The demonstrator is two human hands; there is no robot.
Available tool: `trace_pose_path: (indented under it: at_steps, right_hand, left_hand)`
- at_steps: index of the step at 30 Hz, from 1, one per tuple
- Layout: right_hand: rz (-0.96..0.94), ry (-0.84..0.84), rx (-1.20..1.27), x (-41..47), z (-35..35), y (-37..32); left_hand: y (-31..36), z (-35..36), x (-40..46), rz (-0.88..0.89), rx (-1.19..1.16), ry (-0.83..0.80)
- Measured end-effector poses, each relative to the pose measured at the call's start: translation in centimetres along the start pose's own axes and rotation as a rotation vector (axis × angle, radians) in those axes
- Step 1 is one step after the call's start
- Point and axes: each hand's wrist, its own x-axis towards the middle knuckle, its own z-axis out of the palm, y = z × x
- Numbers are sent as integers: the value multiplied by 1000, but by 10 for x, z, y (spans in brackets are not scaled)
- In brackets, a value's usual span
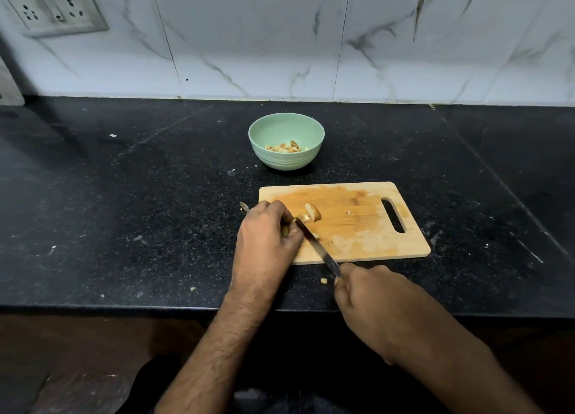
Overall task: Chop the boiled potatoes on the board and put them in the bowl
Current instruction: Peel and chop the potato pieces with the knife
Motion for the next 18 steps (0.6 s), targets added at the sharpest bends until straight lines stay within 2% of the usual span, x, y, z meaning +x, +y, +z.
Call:
trace_pose_path:
  at_steps: [5,11,15,18]
  right_hand:
    - [6,20,-7,-9,-10,3]
    - [11,163,-15,-6,-21,-1]
    - [16,207,-54,3,-18,-3]
    - [15,210,-81,3,-14,-6]
  left_hand:
    - [-3,-4,-1,-3,-34,-3]
    - [-7,-10,-3,-4,-149,-29]
    - [-2,-18,-5,201,-145,-10]
    - [2,-20,-3,342,67,-103]
